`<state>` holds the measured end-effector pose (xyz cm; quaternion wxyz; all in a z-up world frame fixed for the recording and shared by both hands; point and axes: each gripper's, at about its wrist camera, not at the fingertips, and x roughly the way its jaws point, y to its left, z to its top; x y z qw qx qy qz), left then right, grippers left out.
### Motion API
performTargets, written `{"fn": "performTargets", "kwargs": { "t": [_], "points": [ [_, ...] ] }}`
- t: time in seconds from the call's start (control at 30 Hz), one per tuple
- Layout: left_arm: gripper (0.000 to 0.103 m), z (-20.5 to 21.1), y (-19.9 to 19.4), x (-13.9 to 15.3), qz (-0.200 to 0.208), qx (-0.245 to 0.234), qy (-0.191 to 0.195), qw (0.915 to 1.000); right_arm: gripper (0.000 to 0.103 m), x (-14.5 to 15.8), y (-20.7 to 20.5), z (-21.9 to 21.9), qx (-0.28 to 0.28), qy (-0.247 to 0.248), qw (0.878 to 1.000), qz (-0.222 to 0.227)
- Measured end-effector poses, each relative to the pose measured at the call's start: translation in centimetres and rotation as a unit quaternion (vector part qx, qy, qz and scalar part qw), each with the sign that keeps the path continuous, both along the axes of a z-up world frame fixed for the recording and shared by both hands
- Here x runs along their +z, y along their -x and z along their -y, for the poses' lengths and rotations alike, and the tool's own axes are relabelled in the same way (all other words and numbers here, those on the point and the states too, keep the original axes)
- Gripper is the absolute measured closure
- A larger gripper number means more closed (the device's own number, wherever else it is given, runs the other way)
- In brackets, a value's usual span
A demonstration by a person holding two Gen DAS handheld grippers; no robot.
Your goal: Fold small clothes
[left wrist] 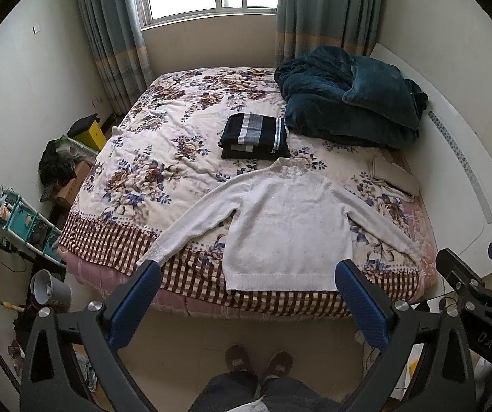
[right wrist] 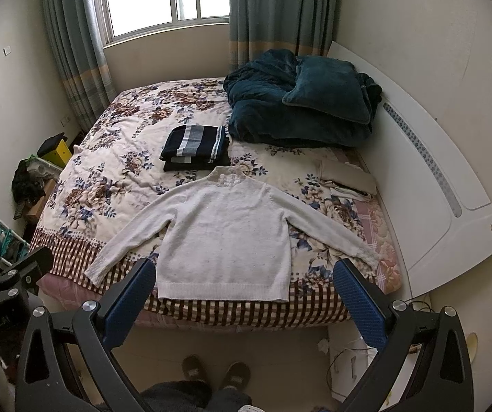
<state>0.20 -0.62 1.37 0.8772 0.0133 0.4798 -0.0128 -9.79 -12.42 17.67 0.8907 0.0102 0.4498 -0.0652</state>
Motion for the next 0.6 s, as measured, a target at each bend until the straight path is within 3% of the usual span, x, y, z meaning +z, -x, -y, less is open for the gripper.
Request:
{"fn": "performTargets", "kwargs": {
  "t": [0.6],
  "points": [
    [0.0,0.46,-0.25,-0.37,0.0,-0.001,0.002,1.0,0.0,0.33,0.28,-0.32,0.002,-0.002,1.0,-0.002]
  ]
}}
